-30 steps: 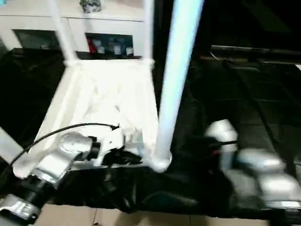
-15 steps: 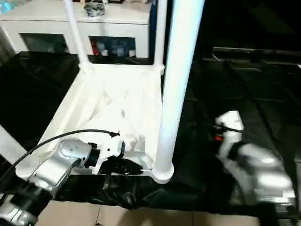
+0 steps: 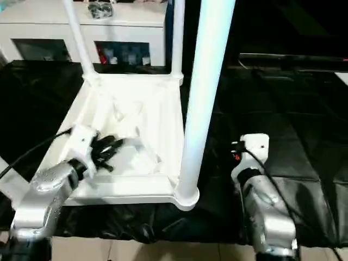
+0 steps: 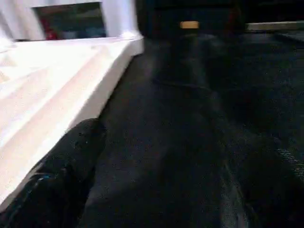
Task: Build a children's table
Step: Rotate leg to tighten
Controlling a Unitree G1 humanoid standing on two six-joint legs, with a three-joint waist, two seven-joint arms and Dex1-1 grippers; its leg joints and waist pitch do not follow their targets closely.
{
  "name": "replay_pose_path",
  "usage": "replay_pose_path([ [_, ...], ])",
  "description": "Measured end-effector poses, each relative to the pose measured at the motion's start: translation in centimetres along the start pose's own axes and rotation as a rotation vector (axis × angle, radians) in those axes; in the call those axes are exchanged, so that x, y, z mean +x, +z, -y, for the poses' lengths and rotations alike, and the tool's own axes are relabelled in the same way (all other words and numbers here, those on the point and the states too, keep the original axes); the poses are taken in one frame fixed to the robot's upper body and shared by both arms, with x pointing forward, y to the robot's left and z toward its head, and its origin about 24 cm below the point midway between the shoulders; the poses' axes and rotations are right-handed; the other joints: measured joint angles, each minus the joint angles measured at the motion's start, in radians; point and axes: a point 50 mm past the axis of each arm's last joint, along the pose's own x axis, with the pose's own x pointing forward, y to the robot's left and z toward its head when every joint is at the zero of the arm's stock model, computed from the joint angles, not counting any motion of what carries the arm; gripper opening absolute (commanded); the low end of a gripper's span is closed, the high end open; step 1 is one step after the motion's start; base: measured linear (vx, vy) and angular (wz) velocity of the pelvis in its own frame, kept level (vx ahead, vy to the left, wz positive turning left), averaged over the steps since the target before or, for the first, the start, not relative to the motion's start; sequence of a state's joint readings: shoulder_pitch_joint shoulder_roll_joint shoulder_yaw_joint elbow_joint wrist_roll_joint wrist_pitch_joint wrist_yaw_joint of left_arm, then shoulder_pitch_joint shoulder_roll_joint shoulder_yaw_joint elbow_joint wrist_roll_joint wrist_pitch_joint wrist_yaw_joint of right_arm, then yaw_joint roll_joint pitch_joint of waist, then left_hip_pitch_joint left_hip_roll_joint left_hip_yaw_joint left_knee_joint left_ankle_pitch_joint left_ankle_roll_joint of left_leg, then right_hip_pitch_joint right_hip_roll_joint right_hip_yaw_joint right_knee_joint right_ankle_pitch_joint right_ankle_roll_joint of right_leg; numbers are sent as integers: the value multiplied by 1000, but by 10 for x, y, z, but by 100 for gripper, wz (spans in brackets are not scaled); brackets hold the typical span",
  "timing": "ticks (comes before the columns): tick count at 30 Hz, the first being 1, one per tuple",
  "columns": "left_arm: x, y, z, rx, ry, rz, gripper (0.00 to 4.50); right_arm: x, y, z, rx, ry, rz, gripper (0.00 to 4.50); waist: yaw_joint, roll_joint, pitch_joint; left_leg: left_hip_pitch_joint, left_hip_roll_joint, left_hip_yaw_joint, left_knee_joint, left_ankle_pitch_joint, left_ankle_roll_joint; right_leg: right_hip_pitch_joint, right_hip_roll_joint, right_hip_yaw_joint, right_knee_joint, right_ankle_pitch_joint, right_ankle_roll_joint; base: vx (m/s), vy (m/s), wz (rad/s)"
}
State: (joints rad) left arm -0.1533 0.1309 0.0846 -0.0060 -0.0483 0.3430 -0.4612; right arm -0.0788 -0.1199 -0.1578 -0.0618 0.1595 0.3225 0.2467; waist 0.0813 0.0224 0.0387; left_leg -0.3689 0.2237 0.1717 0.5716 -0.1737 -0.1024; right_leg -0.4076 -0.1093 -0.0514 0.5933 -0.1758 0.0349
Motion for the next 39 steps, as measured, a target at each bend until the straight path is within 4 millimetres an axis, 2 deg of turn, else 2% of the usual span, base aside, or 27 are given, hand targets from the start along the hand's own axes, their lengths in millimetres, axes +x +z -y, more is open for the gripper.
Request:
replay_pose_path([
  [4, -4, -6, 12, -64, 135, 98, 154, 2, -9, -16, 16, 15, -37, 448, 1, -12, 2, -1, 0, -1, -1, 0, 0, -3, 3, 4, -1, -1, 3, 0, 0, 0],
  [7, -4, 1, 13, -33, 162, 135, 154, 2, -8, -18, 21, 13, -24, 448, 7, -10, 2, -1, 0, -1, -1, 0, 0, -3, 6, 10, -2, -1, 3, 0, 0, 0],
  [9, -3, 6, 14, -21, 161, 155, 154, 3, -5, -17, 16, -1, 6, 448, 8, -5, 1, -2, -1, 0, -1, 0, 0, -2, 6, 12, -2, -1, 3, 0, 0, 0],
  [12, 0, 12, 16, -1, 156, 183, 154, 3, -3, -16, 12, -11, 26, 448, 6, -5, 1, -2, -1, -1, -1, 0, 0, -2, 7, 13, -2, -1, 3, 0, 0, 0],
  [13, 2, 13, 18, 3, 149, 186, 154, 3, -3, -15, 13, -16, 27, 448, 6, -5, 1, -6, -1, -1, 0, 0, 0, -3, 8, 13, -1, 2, 0, 0, 0, 0],
  [14, 3, 15, 20, 8, 140, 191, 154, 2, -2, -13, 12, -24, 28, 448, 6, -5, -3, -17, 0, -2, 5, 6, 3, -11, 14, 13, 1, 5, -1, 0, 0, 0],
  [15, 5, 17, 22, 15, 131, 196, 154, 3, -1, -11, 3, -27, 30, 448, 7, -4, -9, -34, 3, -4, 18, 11, 5, -31, 17, 12, 7, 12, 0, 0, 0, 0],
  [17, 5, 17, 23, 21, 131, 195, 154, 2, 1, -9, -13, -23, 33, 448, 6, -6, -14, -68, 3, -4, 35, 15, 15, -63, 16, 11, 18, 24, 3, -41, 5, -2],
  [18, 5, 16, 24, 29, 128, 190, 154, 1, 0, -6, -21, -24, 30, 448, 5, -5, -14, -82, 3, -4, 39, 15, 25, -73, 16, 11, 15, 29, -3, -82, 9, -4],
  [19, 5, 15, 26, 35, 125, 185, 154, 1, 0, -5, -27, -24, 27, 448, 4, -5, -14, -87, 3, -4, 40, 18, 31, -76, 15, 10, 11, 35, -5, -110, 23, -2],
  [20, 4, 12, 26, 33, 126, 177, 154, 0, -1, -4, -29, -24, 24, 448, 3, -3, -12, -83, 3, -3, 39, 16, 27, -72, 14, 9, 4, 36, -3, -123, 37, -4],
  [21, 0, 7, 25, 26, 131, 163, 154, 0, -1, -3, -29, -23, 26, 448, -5, 2, -5, -67, 4, -2, 37, 11, 20, -57, 14, 6, -8, 32, 3, -123, 37, -4],
  [22, -3, 4, 24, 24, 135, 152, 154, 0, 0, -2, -34, -20, 29, 448, -14, 11, 1, -54, 4, -8, 36, 7, 18, -42, 13, -6, -23, 28, 10, -146, 48, -10],
  [23, -7, 0, 22, 20, 136, 142, 174, -1, 0, -2, -40, -15, 34, 450, -25, 22, 7, -41, 8, -15, 32, 5, 19, -21, 12, -23, -46, 26, 10, -161, 39, -11],
  [24, -10, -1, 18, 32, 147, 137, 185, -2, 1, -1, -46, -14, 40, 450, -22, 35, 19, -32, 20, -21, 21, 4, 20, 10, 8, -46, -25, -9, -1, -161, 39, -11],
  [25, -10, 2, 17, 42, 147, 144, 190, -7, -4, 3, -49, -25, 29, 450, -13, 25, 21, -30, 20, -8, 18, 4, 20, 12, -2, -45, 56, -52, -24, -143, -17, 2],
  [26, -13, 7, 15, 45, 156, 172, 190, -10, -8, 7, -48, -36, 14, 450, 11, -3, 20, -25, 17, 18, 19, 5, 20, 32, -6, -19, 103, -80, -22, -59, -114, 5],
  [27, -18, 6, 12, 38, 184, 180, 190, -10, -6, 10, -56, -41, 16, 450, 21, -25, 20, -17, 14, 25, 26, 4, 19, 26, 5, 19, 127, -119, 9, -59, -114, 5],
  [28, -23, -2, 12, 19, 198, 160, 202, -10, -6, 13, -60, -45, 12, 450, 25, -26, 21, -20, 5, 16, 38, -15, 14, 21, -2, 12, 121, -119, 9, -104, -90, -6],
  [29, -29, -9, 13, 2, 209, 139, 217, -10, -6, 15, -63, -50, 9, 450, 32, -18, 21, -22, -4, 1, 40, -34, 16, 22, -3, 10, 114, -119, 9, -141, 4, -9],
  [30, -33, -14, 12, -1, 214, 122, 228, -10, -8, 18, -59, -64, 2, 450, 33, -7, 20, -23, -16, -13, 28, -34, 13, 27, -2, 2, 104, -119, 9, -141, 4, -9],
  [32, -37, -13, 11, 6, 224, 129, 233, -13, -11, 20, -61, -65, -13, 450, 26, -6, 19, -26, -15, -20, 18, -33, 11, 31, 1, -4, 84, -119, 8, -58, 37, -9],
  [33, -40, -11, 13, 6, 233, 142, 238, -18, -13, 24, -70, -54, -29, 450, 22, -4, 17, -25, -15, -24, 9, -33, 11, 39, 2, -10, 65, -118, 8, -53, 48, -7],
  [34, -43, -11, 16, 3, 237, 145, 249, -21, -15, 27, -76, -42, -41, 450, 17, -7, 18, -23, -14, -25, 2, -33, 11, 45, 3, -13, 50, -117, 8, -39, 67, -4],
  [35, -47, -13, 18, -1, 244, 143, 262, -23, -16, 30, -79, -32, -48, 450, 13, -10, 17, -22, -14, -25, -3, -33, 11, 48, 2, -13, 37, -117, 7, -9, 87, -8],
  [36, -51, -16, 20, -5, 255, 140, 271, -27, -16, 35, -82, -6, -55, 450, 7, -10, 17, -22, -15, -26, -6, -33, 11, 59, 1, -13, 19, -112, 7, -9, 87, -8],
  [39, -63, -18, 25, -12, 286, 166, 282, -37, -16, 35, -87, 131, -77, 450, 0, -14, 18, -20, -18, -20, -6, -33, 11, 66, -4, -12, -7, -106, 6, -27, 101, -13],
])
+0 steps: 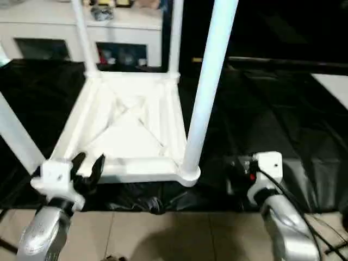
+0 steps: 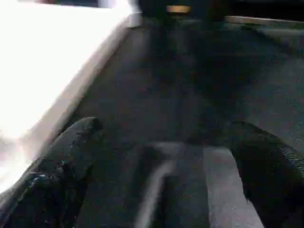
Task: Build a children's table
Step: Rotate leg to tighten
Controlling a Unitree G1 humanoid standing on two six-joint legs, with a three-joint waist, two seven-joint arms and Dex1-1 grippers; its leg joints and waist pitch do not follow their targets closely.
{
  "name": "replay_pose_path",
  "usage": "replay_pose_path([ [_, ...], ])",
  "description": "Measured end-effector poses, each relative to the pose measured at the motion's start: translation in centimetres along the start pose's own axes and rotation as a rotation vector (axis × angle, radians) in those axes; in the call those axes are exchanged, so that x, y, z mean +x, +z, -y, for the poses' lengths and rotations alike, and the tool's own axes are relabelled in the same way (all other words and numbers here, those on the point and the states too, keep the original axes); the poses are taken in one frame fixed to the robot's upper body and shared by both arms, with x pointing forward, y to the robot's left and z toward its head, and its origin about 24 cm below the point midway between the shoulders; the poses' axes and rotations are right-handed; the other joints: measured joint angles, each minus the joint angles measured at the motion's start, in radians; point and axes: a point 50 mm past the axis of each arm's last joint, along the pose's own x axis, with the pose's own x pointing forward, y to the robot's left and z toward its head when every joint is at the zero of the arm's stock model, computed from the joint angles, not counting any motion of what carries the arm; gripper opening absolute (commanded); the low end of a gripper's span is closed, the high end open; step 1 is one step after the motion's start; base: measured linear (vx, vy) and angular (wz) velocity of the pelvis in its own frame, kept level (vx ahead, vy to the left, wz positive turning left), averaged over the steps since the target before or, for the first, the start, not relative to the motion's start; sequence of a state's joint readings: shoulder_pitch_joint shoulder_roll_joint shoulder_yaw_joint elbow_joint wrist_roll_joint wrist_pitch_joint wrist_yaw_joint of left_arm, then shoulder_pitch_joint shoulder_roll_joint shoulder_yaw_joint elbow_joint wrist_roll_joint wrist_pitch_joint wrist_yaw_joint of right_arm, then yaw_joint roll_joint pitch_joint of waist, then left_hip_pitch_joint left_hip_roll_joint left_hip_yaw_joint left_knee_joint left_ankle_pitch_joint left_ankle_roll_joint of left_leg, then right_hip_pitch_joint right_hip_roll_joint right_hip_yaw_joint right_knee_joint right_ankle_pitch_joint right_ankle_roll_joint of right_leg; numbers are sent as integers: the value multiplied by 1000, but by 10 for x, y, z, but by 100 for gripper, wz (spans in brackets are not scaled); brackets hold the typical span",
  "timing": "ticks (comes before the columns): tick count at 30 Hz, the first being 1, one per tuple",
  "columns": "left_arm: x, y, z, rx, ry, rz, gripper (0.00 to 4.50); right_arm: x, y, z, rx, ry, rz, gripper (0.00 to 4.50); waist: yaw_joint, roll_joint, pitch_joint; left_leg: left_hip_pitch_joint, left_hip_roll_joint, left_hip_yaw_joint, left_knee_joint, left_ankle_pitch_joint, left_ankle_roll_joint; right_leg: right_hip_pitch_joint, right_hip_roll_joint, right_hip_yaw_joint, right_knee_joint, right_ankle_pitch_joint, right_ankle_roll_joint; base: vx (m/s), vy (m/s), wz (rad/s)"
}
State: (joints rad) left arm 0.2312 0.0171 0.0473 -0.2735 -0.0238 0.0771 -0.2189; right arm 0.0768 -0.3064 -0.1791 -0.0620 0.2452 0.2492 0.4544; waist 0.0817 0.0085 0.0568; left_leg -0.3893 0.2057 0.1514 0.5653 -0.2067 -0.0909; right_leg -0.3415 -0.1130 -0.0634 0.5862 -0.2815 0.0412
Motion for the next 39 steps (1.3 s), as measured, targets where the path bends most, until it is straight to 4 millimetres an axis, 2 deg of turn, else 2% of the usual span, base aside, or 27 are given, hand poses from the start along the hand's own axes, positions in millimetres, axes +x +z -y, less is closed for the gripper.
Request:
replay_pose_path([
  [3, -15, 3, 0, 13, 27, 60, 316, -10, -1, -5, -38, 205, -44, 450, -1, 0, 1, 5, 0, 0, 0, 0, 0, 11, -1, -2, -25, 0, 0, -33, 90, -15],
  [4, -20, 4, -1, 13, 39, 72, 320, -13, -1, -7, -41, 258, -51, 450, -3, 1, 2, 8, 0, 1, -1, 0, 0, 10, -1, -5, -32, 0, 0, -55, 66, -10],
  [6, -30, 4, -4, 40, 93, 87, 350, -18, 3, -11, -47, 370, -57, 450, -12, 0, 5, 13, 0, 4, -5, -1, 1, 16, 0, -10, -42, 0, 0, -63, 44, -8],
  [7, -36, 5, -7, 63, 137, 94, 358, -20, 5, -14, -47, 428, -64, 450, -15, 0, 7, 16, 1, 7, -12, -1, 1, 25, -2, -17, -44, -1, -1, -84, 20, -4],
  [8, -42, 5, -10, 89, 181, 90, 358, -23, 6, -16, -40, 479, -65, 450, -6, 7, 15, 13, 2, 20, -22, -1, 1, 25, -8, -26, -7, -17, -17, -124, -14, 18],
  [9, -45, 7, -14, 115, 232, 104, 371, -30, 4, -18, -25, 533, -91, 450, 25, -21, 14, 11, 3, 60, -25, 0, 0, 27, -12, -12, 95, -63, -31, -124, -14, 18],
  [10, -49, 10, -19, 125, 290, 122, 371, -29, 5, -21, -22, 578, -100, 450, 47, -77, 6, 14, 1, 92, 2, 1, 0, 16, -10, 32, 117, -97, 11, 41, -128, 26],
  [11, -55, 7, -23, 115, 353, 109, 384, -24, 11, -23, -41, 616, -89, 450, 53, -63, 9, -4, 1, 57, 72, -16, -2, 5, -8, 37, 134, -91, 20, 106, -85, -4],
  [12, -68, -4, -28, 117, 409, 42, 394, -18, 20, -29, -53, 648, -49, 450, 63, -32, 7, 15, -19, -30, 145, -14, 3, 8, -2, 25, 135, -89, 17, 106, -85, -4],
  [13, -69, -7, -32, 122, 423, 28, 400, -16, 21, -35, -48, 669, -29, 450, 60, -15, 10, 49, -38, -69, 154, -39, 12, 6, -2, 16, 133, -88, 16, -45, 71, -5],
  [14, -65, -4, -38, 137, 422, 44, 403, -14, 17, -41, -16, 680, -29, 450, 57, -10, 10, 59, -50, -79, 136, -67, 11, -1, -3, 17, 126, -80, 5, -112, 18, 18],
  [15, -59, 0, -42, 151, 408, 70, 422, -11, 10, -49, 18, 699, -37, 450, 53, -18, 15, 55, -47, -66, 108, -67, 10, -3, 10, 30, 99, -67, -10, -112, 18, 18],
  [16, -55, 1, -44, 156, 399, 78, 436, -10, 9, -54, 29, 712, -34, 450, 50, -20, 15, 55, -45, -61, 90, -67, 11, 4, 18, 39, 69, -47, -21, -118, -8, 13],
  [18, -48, -2, -48, 158, 365, 74, 444, -2, 17, -57, 20, 709, 2, 450, 35, -20, 14, 57, -46, -55, 68, -67, 11, 15, 21, 43, 20, -3, -24, -89, 52, -2],
  [19, -44, -3, -49, 159, 347, 72, 447, 1, 21, -57, 14, 703, 20, 450, 29, -23, 14, 56, -45, -54, 67, -67, 11, 15, 20, 43, 12, 7, -20, -80, 48, -8],
  [20, -41, -5, -50, 154, 321, 66, 449, 3, 22, -58, 18, 690, 33, 450, 25, -25, 14, 56, -45, -52, 65, -67, 11, 15, 19, 44, 8, 14, -15, -73, 14, -8],
  [21, -34, -7, -53, 158, 284, 56, 449, 7, 21, -61, 36, 671, 43, 450, 20, -32, 14, 57, -46, -52, 61, -67, 11, 12, 19, 44, 7, 14, -14, -73, 14, -8],
  [22, -31, -7, -54, 157, 273, 54, 449, 8, 21, -61, 44, 664, 44, 450, 18, -32, 15, 57, -46, -52, 59, -67, 11, 10, 19, 43, 6, 14, -14, -59, -17, -6],
  [24, -19, -7, -58, 147, 214, 44, 449, 17, 19, -63, 69, 607, 56, 450, 5, -46, 17, 58, -45, -51, 45, -67, 10, 9, 19, 39, -3, 14, -13, -32, -15, -2],
  [25, -9, -4, -59, 141, 180, 51, 449, 24, 21, -65, 71, 579, 68, 450, 2, -50, 18, 57, -43, -52, 38, -67, 10, 6, 19, 32, -11, 14, -13, -57, -29, -6],
  [26, -3, -2, -59, 139, 164, 60, 449, 28, 23, -66, 71, 558, 81, 450, -1, -53, 18, 55, -42, -51, 32, -66, 10, 9, 17, 26, -15, 14, -13, -75, -34, -15],
  [29, 16, 2, -63, 130, 154, 49, 449, 40, 26, -66, 79, 499, 105, 450, -9, -50, 24, 54, -35, -51, 30, -63, 4, 5, 17, 16, -18, 14, -14, 0, 0, 0],
  [31, 22, 1, -67, 125, 182, 37, 449, 42, 25, -66, 81, 485, 104, 450, -14, -53, 26, 55, -33, -47, 24, -63, 4, -3, 17, 16, -19, 14, -14, 0, 0, 0],
  [33, 30, 1, -76, 94, 250, 22, 449, 47, 25, -66, 90, 488, 103, 450, -17, -55, 27, 49, -32, -46, 20, -63, 3, -8, 17, 13, -20, 14, -14, 0, 0, 0],
  [35, 36, 5, -79, 80, 277, 32, 449, 49, 27, -66, 89, 491, 106, 450, -17, -55, 27, 47, -28, -46, 18, -59, -3, -8, 17, 8, -22, 14, -14, 0, 0, 0],
  [39, 45, 12, -78, 55, 295, 47, 449, 58, 29, -66, 87, 489, 119, 450, -16, -56, 26, 46, -22, -35, 19, -58, -4, -9, 16, 7, -22, 17, -18, 0, 0, 0],
])
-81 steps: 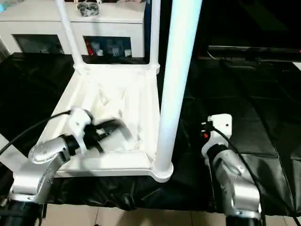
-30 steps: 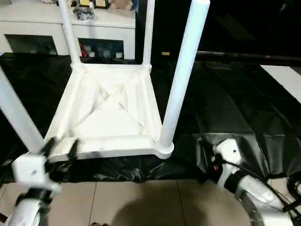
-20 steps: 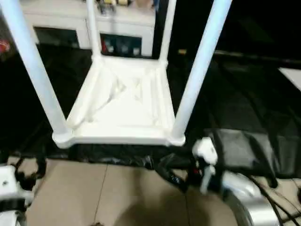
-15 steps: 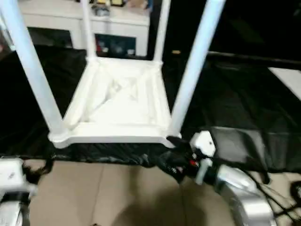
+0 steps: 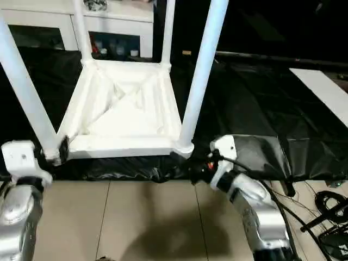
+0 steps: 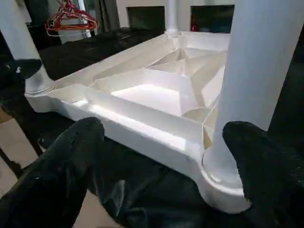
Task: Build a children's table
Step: Rotate leg to tighten, then flip table
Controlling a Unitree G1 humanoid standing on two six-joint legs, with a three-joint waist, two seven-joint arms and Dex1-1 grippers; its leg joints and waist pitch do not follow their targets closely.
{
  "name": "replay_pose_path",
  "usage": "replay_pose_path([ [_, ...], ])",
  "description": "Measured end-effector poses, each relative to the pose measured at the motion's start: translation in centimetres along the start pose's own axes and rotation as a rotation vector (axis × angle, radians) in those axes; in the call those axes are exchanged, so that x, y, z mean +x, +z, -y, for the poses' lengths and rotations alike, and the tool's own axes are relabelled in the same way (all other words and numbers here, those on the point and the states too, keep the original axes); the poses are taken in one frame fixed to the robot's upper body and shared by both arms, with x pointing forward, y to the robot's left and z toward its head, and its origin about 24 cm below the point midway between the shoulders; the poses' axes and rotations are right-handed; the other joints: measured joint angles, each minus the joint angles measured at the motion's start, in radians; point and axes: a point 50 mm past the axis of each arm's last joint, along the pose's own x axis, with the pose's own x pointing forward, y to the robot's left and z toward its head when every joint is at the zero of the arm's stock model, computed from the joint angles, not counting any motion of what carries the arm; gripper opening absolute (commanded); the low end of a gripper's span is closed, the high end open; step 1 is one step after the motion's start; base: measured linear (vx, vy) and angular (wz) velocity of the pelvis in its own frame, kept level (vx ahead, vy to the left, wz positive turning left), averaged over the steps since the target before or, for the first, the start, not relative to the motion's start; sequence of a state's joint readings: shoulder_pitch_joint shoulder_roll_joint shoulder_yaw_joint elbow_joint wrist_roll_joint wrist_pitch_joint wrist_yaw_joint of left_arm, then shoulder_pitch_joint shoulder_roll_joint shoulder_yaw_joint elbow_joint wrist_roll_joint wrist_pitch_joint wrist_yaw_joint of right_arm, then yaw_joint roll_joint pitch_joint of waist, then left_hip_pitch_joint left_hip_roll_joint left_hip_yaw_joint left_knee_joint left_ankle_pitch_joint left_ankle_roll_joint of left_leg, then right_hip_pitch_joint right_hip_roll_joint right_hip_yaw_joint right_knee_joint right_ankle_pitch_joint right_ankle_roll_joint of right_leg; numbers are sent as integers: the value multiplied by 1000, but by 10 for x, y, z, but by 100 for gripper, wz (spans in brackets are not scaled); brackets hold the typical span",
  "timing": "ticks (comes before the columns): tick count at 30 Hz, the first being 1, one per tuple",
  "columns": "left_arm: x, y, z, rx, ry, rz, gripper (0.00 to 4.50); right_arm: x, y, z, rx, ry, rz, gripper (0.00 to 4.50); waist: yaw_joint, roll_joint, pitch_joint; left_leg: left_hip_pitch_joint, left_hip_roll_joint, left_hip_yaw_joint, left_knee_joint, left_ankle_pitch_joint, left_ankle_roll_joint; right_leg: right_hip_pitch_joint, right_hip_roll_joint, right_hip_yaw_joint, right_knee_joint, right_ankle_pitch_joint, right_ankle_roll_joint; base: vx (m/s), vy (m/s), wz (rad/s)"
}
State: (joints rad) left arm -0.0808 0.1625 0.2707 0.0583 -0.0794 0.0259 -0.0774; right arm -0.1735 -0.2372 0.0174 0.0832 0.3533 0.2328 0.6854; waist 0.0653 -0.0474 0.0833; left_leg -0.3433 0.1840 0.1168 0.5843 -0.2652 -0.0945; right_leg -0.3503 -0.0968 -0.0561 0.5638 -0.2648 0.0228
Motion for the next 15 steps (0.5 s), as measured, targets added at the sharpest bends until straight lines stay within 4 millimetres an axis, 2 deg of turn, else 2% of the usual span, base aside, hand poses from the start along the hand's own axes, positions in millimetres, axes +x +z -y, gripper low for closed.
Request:
replay_pose_path([
  [5, 8, -3, 6, -39, -5, -11, 449, 3, 2, 0, -4, 15, 6, 450, 15, -3, 0, -5, 7, 10, 0, 1, -1, -4, 0, 0, 0, 3, -6, 0, 0, 0],
  [9, 21, 1, 11, -62, -23, -10, 449, 6, 0, -5, -5, 62, -6, 450, 33, -8, -3, -8, 10, 22, -12, 48, 4, -14, 0, 2, 1, 31, -9, 0, 0, 0],
  [12, 29, 2, 12, -69, -29, -33, 449, 8, -2, -9, -6, 93, -16, 450, 35, -9, -3, -8, 11, 25, -13, 53, 2, -17, 0, 6, 2, 34, -8, 0, 0, 0],
  [13, 31, 2, 12, -68, -30, -38, 420, 8, -2, -10, -6, 99, -17, 450, 34, -9, -3, -8, 11, 25, -13, 53, 2, -18, 0, 7, 2, 34, -8, 0, 0, 0],
  [15, 34, 5, 11, -61, -31, -37, 412, 8, -3, -10, -5, 105, -20, 450, 33, -10, -4, -8, 10, 26, -13, 53, 2, -20, 0, 9, 2, 34, -8, 0, 0, 0],
])
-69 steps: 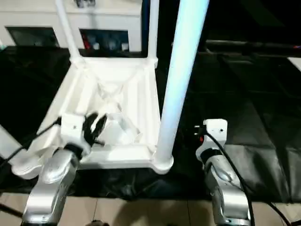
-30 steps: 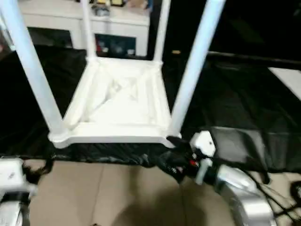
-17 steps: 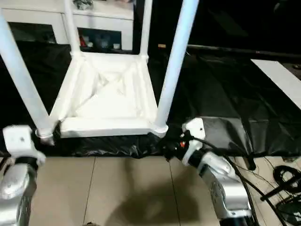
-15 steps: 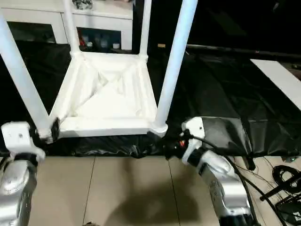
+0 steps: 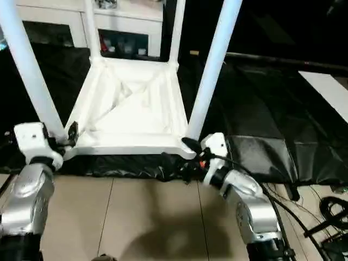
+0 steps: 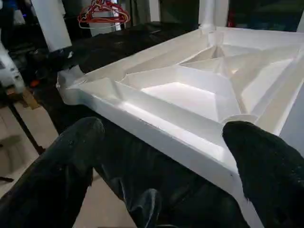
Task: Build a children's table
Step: Flip table
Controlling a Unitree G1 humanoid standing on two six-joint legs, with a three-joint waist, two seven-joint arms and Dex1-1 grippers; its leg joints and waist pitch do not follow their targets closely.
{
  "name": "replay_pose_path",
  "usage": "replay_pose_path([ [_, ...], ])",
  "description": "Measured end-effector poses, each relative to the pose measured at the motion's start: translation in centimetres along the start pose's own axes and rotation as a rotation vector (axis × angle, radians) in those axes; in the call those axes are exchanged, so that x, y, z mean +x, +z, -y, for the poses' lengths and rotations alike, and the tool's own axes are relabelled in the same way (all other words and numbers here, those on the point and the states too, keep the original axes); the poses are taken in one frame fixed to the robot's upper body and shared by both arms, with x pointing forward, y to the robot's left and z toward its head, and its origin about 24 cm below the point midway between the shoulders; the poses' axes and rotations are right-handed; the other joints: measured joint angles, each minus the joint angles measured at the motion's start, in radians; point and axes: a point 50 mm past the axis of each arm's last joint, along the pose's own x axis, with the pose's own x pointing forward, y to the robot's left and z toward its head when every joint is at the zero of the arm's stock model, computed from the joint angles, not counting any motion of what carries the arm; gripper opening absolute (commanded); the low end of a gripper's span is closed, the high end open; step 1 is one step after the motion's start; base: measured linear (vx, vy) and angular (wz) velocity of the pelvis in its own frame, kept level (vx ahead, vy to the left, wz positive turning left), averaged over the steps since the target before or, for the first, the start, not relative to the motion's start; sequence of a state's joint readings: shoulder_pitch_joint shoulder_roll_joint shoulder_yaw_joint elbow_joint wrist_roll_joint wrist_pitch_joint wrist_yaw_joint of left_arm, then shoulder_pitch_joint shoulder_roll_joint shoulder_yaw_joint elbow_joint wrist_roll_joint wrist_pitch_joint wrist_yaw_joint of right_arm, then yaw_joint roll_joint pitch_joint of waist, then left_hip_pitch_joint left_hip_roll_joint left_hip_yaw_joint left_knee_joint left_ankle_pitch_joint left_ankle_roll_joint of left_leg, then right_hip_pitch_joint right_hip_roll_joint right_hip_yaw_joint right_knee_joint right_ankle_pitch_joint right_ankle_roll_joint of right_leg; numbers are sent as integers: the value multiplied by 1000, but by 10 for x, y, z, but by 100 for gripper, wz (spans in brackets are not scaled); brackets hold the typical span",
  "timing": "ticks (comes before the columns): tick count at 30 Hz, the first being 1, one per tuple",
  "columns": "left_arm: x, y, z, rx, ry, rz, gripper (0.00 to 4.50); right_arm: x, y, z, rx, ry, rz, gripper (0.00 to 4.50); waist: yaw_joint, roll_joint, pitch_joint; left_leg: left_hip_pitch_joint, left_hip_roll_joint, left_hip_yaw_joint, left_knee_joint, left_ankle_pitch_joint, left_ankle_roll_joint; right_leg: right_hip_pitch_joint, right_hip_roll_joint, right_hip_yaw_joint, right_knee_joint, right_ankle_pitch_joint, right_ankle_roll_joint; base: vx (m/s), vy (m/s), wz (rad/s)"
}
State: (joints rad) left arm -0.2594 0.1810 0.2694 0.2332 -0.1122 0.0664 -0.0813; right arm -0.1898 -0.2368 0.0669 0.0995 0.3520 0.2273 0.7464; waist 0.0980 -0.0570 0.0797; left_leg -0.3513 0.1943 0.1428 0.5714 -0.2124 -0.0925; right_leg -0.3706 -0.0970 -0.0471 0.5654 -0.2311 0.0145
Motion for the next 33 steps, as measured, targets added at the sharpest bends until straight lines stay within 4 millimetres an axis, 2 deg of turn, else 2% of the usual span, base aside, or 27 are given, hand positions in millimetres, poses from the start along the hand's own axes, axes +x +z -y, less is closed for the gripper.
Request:
replay_pose_path([
  [2, 4, -1, 0, 5, -3, -17, 412, 0, 0, -1, 0, 5, -1, 450, 0, -2, -1, -2, 0, 1, 0, 0, 0, -3, 0, 2, 0, 0, 0, 0, 0, 0],
  [4, 6, -2, 1, 2, -6, -28, 373, 2, -1, -2, 1, 13, -3, 450, 0, -4, -3, -3, 0, 2, 0, 1, -1, -6, 1, 3, 1, 3, 0, 0, 0, 0],
  [6, 6, -2, 0, 0, -1, -31, 370, 3, -1, -4, 3, 20, -3, 450, 2, -10, -7, -6, 0, 5, 0, 15, 5, -11, 1, 6, 2, 25, -1, 0, 0, 0],
  [7, 6, -2, 0, -2, 0, -33, 341, 3, -2, -4, 4, 24, -4, 450, 4, -11, -8, -6, 0, 5, 0, 23, 7, -12, 1, 7, 6, 29, 0, 0, 0, 0],
  [8, 6, -3, 0, -5, 0, -38, 341, 4, -2, -5, 5, 31, -5, 450, 6, -13, -9, -5, 0, 5, 1, 25, 6, -13, 1, 8, 10, 29, 0, 0, 0, 0],
  [13, 6, -2, 2, -27, 20, -46, 310, 5, -2, -7, 5, 51, -6, 450, 18, -15, -10, -7, 3, 6, 0, 25, 6, -13, 2, 7, 13, 38, 6, 0, 0, 0],
  [14, 6, -1, 3, -34, 26, -47, 292, 5, -3, -8, 5, 54, -7, 450, 19, -16, -11, -7, 4, 7, 0, 26, 4, -13, 2, 8, 13, 45, 5, 51, -18, 6],
  [18, 3, 1, 7, -57, 46, -32, 264, 6, -4, -9, 5, 62, -12, 450, 33, -17, -12, -11, 13, 16, 2, 29, 0, -14, 5, 7, 15, 63, 11, 60, -26, 9],
  [21, 3, 4, 11, -66, 38, -19, 236, 7, -4, -10, 4, 64, -13, 450, 49, -17, -13, -18, 15, 19, 3, 33, -2, -24, 5, 7, 30, 57, 14, 71, -22, 6],
  [24, 3, 5, 14, -84, 23, -20, 229, 8, -4, -11, 7, 66, -11, 450, 51, -16, -13, -24, 15, 23, 3, 48, 1, -33, 5, 7, 39, 50, 12, 18, -3, 0],
  [29, 2, 7, 24, -151, -18, -43, 225, 8, -5, -16, 11, 95, -7, 450, 53, -15, -13, -26, 16, 25, 3, 48, 1, -33, 3, 8, 37, 50, 12, 0, 0, 0],
  [33, 1, 7, 43, -290, -68, -66, 225, 6, -6, -22, 20, 137, -2, 450, 60, -14, -13, -30, 16, 26, 3, 48, 1, -33, 2, 8, 36, 49, 12, 0, 0, 0],
])
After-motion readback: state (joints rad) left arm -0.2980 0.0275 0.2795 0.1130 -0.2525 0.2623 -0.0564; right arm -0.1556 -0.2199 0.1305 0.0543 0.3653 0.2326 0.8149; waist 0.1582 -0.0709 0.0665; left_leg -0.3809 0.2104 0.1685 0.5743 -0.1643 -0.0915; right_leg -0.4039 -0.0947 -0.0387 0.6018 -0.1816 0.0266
